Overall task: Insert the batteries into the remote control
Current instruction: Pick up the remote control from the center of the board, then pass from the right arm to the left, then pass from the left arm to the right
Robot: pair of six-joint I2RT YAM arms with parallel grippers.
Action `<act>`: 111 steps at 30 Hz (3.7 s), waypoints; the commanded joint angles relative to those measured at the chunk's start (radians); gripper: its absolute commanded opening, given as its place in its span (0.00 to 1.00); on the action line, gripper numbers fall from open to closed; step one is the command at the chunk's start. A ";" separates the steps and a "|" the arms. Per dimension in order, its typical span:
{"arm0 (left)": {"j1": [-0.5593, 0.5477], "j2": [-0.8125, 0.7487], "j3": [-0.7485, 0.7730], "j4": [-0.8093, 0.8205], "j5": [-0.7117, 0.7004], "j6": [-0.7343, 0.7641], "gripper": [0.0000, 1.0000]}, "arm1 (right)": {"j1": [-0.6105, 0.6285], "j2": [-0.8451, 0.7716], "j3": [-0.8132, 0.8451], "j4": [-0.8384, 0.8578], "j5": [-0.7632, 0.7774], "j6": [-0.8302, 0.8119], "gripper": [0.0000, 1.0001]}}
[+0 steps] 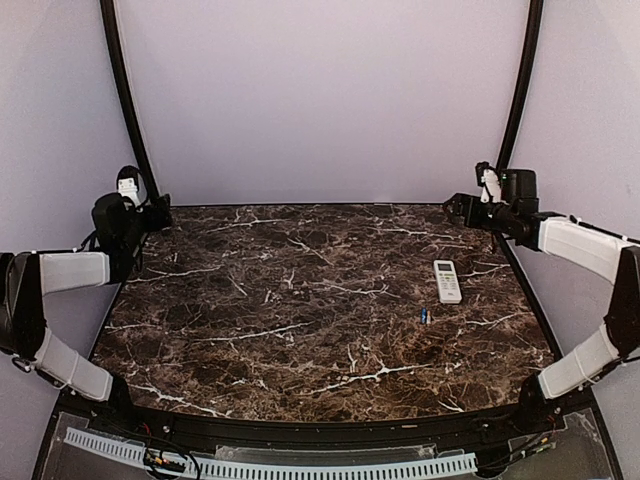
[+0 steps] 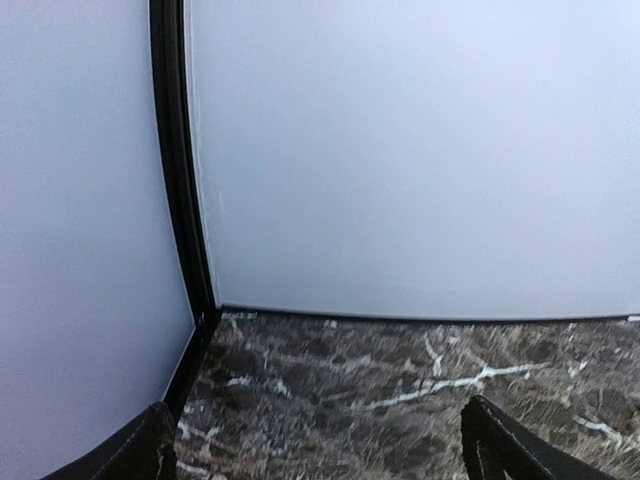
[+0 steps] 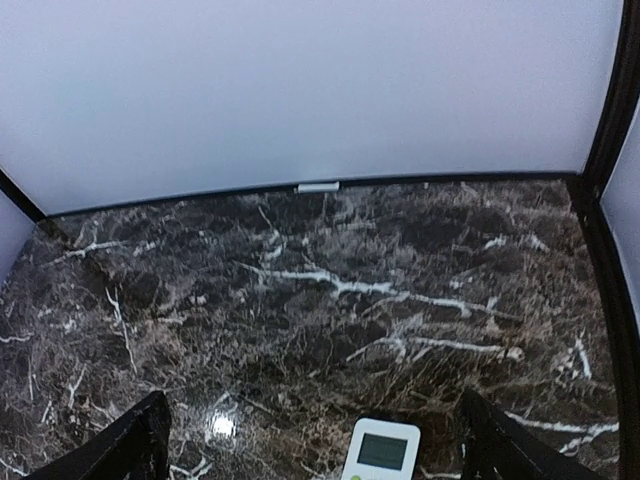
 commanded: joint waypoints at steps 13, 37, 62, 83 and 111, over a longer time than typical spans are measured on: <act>-0.292 -0.056 0.281 -0.313 0.300 0.213 0.99 | 0.167 0.411 0.186 -0.613 0.326 0.133 0.95; -0.403 -0.108 0.358 -0.609 0.571 0.628 0.99 | 0.208 0.413 0.351 -0.749 -0.106 -0.115 0.25; -0.754 0.138 0.354 -0.776 0.465 1.235 0.80 | 0.694 0.585 0.611 -0.724 -0.512 -0.258 0.15; -0.773 0.143 0.395 -0.763 0.414 1.060 0.00 | 0.698 0.557 0.602 -0.729 -0.532 -0.321 0.29; -0.747 0.097 0.485 -0.929 0.848 0.464 0.00 | 0.586 0.200 0.350 -0.515 -0.595 -0.424 0.32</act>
